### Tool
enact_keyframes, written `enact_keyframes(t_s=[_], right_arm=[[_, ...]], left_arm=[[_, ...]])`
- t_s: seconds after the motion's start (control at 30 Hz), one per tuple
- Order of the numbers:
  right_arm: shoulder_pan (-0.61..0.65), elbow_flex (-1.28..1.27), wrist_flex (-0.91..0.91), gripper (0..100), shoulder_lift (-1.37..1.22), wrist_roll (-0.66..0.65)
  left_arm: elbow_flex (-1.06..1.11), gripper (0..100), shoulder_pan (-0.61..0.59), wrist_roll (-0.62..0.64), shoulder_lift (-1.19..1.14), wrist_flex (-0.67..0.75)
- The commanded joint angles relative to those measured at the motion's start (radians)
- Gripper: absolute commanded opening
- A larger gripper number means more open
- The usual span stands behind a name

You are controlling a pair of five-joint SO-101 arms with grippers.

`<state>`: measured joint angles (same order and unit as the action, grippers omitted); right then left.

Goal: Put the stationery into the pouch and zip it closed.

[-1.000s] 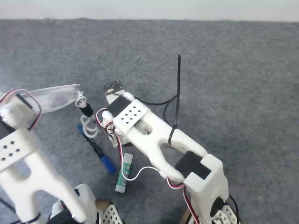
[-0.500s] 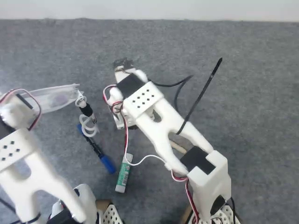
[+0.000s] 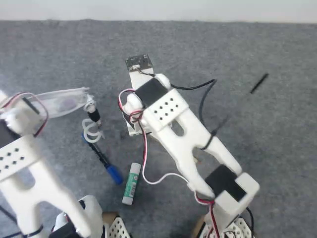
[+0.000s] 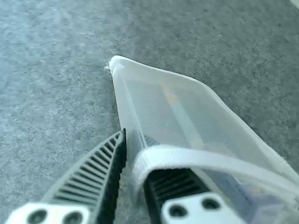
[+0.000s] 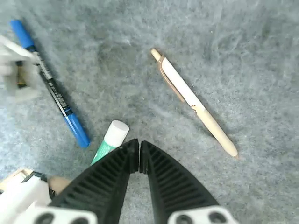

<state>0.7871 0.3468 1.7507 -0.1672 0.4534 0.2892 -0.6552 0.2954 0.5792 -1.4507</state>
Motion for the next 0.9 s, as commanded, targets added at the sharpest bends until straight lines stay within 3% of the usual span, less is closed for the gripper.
enact_keyframes(t_s=[0.0,0.63,0.87], right_arm=[[-0.012,-0.028,0.038,0.7,0.15,-0.011],[-0.01,-0.218,0.035,0.7,0.516,-0.011],[-0.007,-0.31,-0.048,0.7,0.627,-0.011]], left_arm=[[-0.015,1,0.058,0.017,0.058,-0.018],[-0.012,1,0.08,0.015,0.058,-0.015],[-0.01,1,0.08,0.014,0.058,-0.014]])
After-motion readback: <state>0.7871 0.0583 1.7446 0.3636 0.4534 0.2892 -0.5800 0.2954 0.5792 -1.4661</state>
